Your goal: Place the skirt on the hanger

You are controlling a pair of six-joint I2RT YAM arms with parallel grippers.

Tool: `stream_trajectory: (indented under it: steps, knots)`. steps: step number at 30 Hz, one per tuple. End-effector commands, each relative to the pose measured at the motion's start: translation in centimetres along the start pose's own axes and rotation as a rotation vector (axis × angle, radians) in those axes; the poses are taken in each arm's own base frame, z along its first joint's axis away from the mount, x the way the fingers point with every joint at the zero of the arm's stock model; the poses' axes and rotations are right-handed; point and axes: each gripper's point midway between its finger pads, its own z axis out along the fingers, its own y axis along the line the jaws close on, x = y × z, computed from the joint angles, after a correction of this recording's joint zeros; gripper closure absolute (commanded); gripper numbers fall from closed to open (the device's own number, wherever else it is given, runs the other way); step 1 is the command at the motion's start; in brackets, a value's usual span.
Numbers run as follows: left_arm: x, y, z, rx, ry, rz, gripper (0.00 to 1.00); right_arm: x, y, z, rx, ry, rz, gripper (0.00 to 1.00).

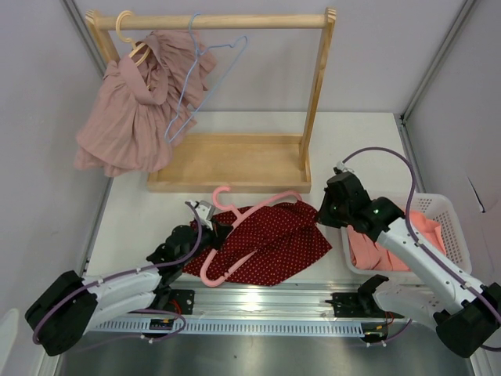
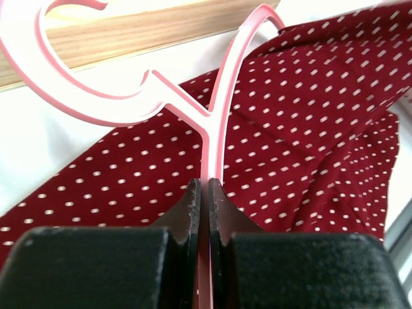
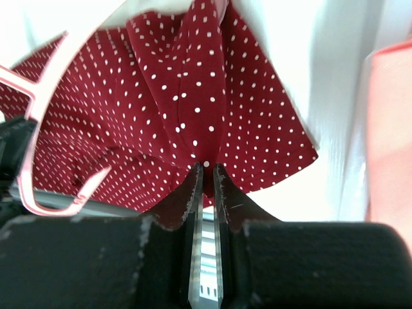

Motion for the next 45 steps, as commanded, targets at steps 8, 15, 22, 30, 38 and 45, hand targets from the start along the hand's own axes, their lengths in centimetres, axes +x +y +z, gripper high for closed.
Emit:
stream_trajectory:
  steps: [8, 15, 22, 30, 38, 45]
  knots:
    - [-1.8, 2.7, 0.9, -0.146, -0.075, 0.084, 1.0, -1.4, -0.1, -0.6, 0.006, -0.023, -0.011, 0.91]
    - [-2.2, 1.9, 1.8, -0.115, -0.059, 0.141, 1.0, -0.3, -0.8, 0.0, 0.022, 0.011, -0.017, 0.69]
    - [-1.8, 1.7, 1.7, -0.104, -0.055, 0.145, 1.0, 1.2, 1.7, 0.0, 0.005, -0.031, -0.073, 0.46]
    - [-2.0, 1.4, 1.5, -0.088, -0.066, 0.147, 1.0, 6.4, 11.1, 2.4, -0.211, 0.032, -0.167, 0.53]
    - [-2.0, 1.2, 1.4, -0.081, -0.063, 0.143, 1.0, 10.7, 15.9, 6.0, -0.246, 0.075, -0.239, 0.55]
    - [-1.8, 1.3, 1.5, -0.081, -0.056, 0.145, 1.0, 13.0, 17.4, 7.9, -0.205, 0.122, -0.243, 0.43]
